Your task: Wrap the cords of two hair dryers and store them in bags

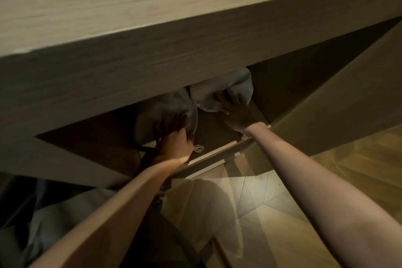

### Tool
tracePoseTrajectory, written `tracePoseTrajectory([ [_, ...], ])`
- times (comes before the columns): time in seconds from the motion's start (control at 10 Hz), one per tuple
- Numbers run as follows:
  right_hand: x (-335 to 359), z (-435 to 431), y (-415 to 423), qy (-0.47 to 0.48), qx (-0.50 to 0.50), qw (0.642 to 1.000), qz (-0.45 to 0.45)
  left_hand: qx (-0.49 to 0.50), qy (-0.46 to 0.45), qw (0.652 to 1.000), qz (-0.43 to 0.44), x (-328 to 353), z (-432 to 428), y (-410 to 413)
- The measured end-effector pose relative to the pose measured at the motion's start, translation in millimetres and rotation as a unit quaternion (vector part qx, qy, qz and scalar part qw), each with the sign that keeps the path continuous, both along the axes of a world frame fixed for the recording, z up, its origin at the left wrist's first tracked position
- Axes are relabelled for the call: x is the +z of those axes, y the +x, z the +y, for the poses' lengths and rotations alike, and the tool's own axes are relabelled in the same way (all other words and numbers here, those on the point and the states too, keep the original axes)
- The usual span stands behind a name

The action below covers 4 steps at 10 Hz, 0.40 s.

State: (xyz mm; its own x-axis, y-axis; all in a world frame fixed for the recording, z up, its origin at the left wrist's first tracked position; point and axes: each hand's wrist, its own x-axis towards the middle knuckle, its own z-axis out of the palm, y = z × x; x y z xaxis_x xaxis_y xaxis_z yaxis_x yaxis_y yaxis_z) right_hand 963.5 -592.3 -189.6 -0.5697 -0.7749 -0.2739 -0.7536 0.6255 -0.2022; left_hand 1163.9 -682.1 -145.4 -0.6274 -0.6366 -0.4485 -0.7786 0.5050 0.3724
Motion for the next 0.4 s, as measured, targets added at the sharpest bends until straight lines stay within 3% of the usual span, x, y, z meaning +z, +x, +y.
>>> tracePoseTrajectory([
  [0.2,24.6,23.3,22.7,0.042,-0.007,0.998,-0.043,-0.052,-0.016,0.997,-0.048,18.0,7.8,0.7],
  [0.3,68.3,38.6,44.9,0.048,-0.063,0.99,-0.115,-0.07,-0.002,0.996,-0.053,29.2,13.9,5.4],
  [0.4,87.7,50.6,60.7,-0.034,-0.093,0.991,-0.091,-0.065,0.007,0.998,-0.005,41.7,17.7,4.9],
])
